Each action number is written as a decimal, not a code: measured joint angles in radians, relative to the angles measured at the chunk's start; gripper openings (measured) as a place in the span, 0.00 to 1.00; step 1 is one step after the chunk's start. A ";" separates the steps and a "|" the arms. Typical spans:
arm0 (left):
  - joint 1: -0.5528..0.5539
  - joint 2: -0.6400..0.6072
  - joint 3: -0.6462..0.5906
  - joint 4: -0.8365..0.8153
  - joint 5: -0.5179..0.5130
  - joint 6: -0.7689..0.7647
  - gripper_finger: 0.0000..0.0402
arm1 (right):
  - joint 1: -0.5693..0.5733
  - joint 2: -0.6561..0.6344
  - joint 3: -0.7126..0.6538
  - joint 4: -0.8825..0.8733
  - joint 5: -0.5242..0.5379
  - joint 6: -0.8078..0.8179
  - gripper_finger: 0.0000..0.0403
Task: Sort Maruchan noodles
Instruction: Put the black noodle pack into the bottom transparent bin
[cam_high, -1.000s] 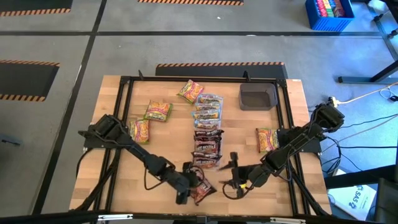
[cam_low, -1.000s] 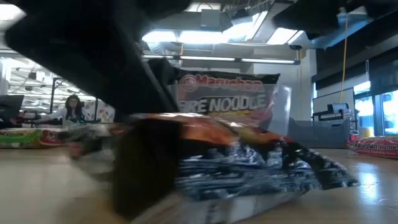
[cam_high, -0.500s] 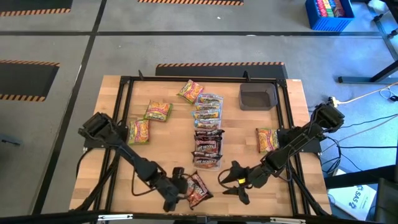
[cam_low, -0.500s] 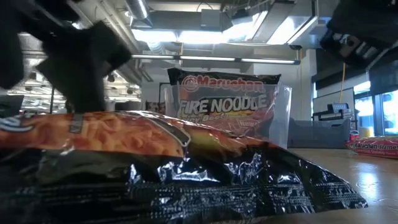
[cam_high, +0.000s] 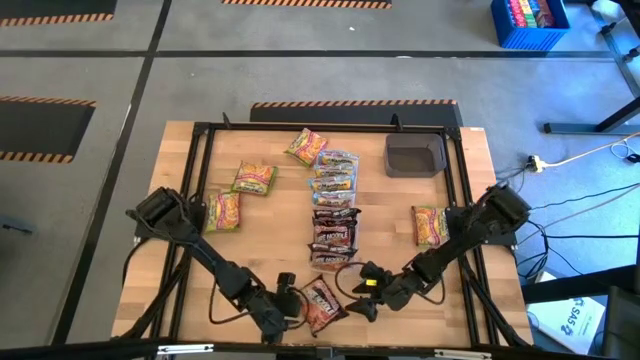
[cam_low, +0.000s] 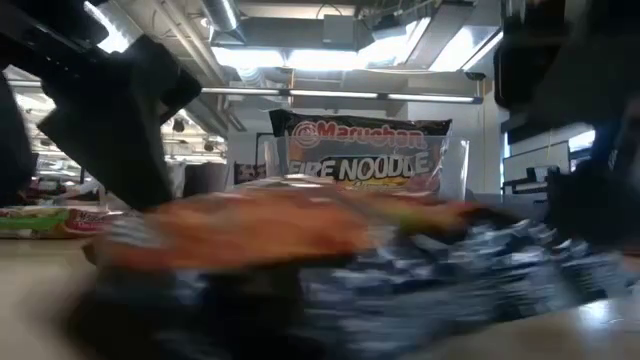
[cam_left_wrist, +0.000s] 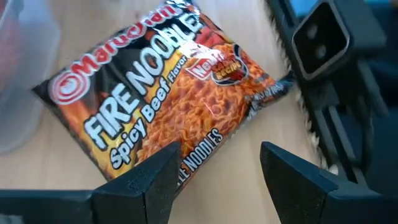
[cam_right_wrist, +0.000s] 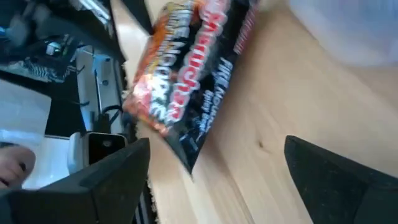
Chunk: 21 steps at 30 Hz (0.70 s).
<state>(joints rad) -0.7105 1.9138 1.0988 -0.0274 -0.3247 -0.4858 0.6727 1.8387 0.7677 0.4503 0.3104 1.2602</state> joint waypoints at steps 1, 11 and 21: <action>0.000 0.013 0.001 0.021 -0.007 0.000 0.54 | 0.000 0.014 0.000 0.005 -0.003 0.024 0.88; 0.018 0.072 0.002 0.154 -0.084 -0.029 0.54 | 0.000 0.070 0.001 0.115 -0.006 0.071 0.88; 0.060 0.081 0.000 0.205 -0.081 -0.029 0.54 | -0.007 0.152 0.082 0.137 -0.007 0.096 0.88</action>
<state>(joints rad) -0.6506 1.9945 1.0992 0.1776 -0.4057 -0.5144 0.6659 1.9907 0.8500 0.5871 0.3032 1.3560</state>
